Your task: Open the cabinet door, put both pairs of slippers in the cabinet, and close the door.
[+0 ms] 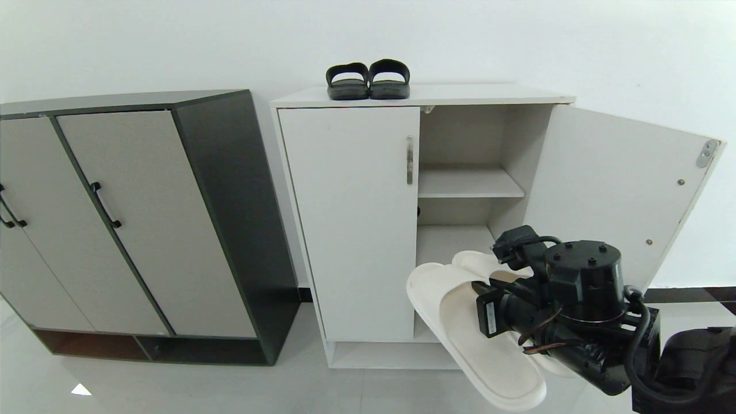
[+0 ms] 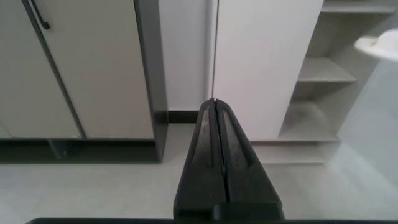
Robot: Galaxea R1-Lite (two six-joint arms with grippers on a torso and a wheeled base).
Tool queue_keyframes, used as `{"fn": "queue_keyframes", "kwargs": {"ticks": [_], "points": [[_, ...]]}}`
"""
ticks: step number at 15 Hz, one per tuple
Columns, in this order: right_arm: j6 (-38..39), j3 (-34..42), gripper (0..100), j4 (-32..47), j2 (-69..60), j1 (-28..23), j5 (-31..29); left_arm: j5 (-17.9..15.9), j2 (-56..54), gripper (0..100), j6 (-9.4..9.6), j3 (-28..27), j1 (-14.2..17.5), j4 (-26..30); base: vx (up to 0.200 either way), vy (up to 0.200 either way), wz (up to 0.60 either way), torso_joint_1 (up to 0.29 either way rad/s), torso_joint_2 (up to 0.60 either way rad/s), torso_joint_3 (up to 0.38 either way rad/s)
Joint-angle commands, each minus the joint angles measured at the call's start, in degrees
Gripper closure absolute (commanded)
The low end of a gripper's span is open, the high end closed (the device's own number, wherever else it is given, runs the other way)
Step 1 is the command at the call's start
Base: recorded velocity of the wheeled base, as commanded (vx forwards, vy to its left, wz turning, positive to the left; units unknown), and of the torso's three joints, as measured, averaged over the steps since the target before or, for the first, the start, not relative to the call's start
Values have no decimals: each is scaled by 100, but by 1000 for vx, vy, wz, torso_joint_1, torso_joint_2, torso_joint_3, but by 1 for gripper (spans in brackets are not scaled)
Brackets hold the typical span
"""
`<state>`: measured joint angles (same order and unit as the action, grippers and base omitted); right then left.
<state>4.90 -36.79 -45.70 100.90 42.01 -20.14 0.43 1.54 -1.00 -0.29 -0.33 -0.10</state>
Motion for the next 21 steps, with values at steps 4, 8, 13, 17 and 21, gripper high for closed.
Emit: {"fn": "queue_keyframes", "kwargs": {"ticks": [4,8,13,17,21], "points": [[108,-223,100,-97,132,71,-34,10,-145,100,21,29,24,1,0,0,0,0,0,0],[556,-812,100,-158,413,299,-869,10,-145,100,74,29,24,-8,0,-50,0,-1,3,2],[617,-1085,100,-185,993,167,-1168,1,-145,100,65,29,33,1,0,-200,0,1,2,-2],[600,-1155,100,-536,1380,97,-1203,-8,-145,100,56,29,24,1,0,-100,0,0,0,2],[565,-1216,100,-1020,1872,-52,-1203,-8,-145,100,56,29,24,1,0,0,0,0,0,0]]}}
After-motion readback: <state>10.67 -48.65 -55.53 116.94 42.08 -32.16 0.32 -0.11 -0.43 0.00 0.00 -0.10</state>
